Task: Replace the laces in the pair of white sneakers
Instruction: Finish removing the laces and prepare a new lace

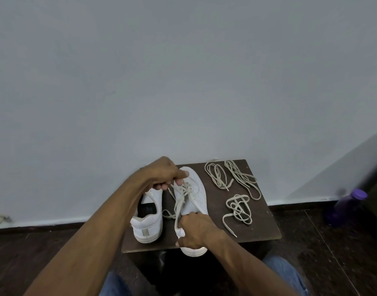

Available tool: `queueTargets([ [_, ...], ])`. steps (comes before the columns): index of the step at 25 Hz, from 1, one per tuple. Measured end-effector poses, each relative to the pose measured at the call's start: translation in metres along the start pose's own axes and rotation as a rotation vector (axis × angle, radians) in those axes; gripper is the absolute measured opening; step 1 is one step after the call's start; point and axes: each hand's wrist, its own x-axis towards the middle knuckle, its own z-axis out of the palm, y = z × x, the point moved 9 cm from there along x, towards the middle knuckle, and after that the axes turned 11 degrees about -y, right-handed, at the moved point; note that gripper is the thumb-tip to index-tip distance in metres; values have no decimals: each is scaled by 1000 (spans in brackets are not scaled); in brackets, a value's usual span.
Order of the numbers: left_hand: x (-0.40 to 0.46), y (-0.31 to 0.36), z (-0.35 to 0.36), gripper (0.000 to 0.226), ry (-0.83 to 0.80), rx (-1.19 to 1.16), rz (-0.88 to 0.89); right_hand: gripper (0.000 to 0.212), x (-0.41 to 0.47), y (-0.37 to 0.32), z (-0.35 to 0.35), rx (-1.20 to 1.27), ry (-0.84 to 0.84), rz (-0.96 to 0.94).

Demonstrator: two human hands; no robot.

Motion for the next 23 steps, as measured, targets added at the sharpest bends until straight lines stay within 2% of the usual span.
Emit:
queueTargets([
  [2, -2, 5, -12, 31, 26, -104, 48, 51, -1, -1, 2, -14, 4, -3],
  [3, -1, 2, -18, 27, 81, -260, 84, 51, -1, -1, 2, -22, 7, -4],
  [6, 6, -30, -19, 17, 179, -1005, 165, 49, 0, -1, 0, -18, 2, -4],
  [7, 9, -37, -16, 14, 192, -1159, 211, 49, 1, 0, 0, -16, -3, -2],
  [8, 12, -40, -13, 13, 199, -1188, 248, 51, 1, 0, 0, -16, -5, -1],
  [9, 16, -39, -10, 18, 195, -1139, 270, 53, 2, 0, 0, -16, -4, -3],
  [11, 23, -32, 2, 42, 170, -875, 245, 55, 2, 0, 0, -13, -2, -8],
  [12, 28, -27, 9, 55, 161, -648, 225, 55, 2, 0, 0, -15, -1, -7],
  [14, 41, -18, 25, 65, 160, 87, 168, 55, 1, 1, 0, -18, 1, -7],
  [15, 46, -21, 34, 58, 158, 382, 112, 54, 2, 0, 0, -15, 6, -7],
  [16, 49, -28, 40, 46, 155, 555, 45, 53, 2, 0, 1, -11, 10, -5],
  [17, 50, -35, 42, 37, 165, 620, -17, 52, 2, 0, 1, -9, 13, -3],
  [19, 46, -40, 41, 37, 235, 642, -89, 50, 2, 0, 0, -5, 15, -3],
  [23, 34, -15, 39, 22, 398, 799, -39, 50, 1, 1, -1, 1, 21, 5],
])
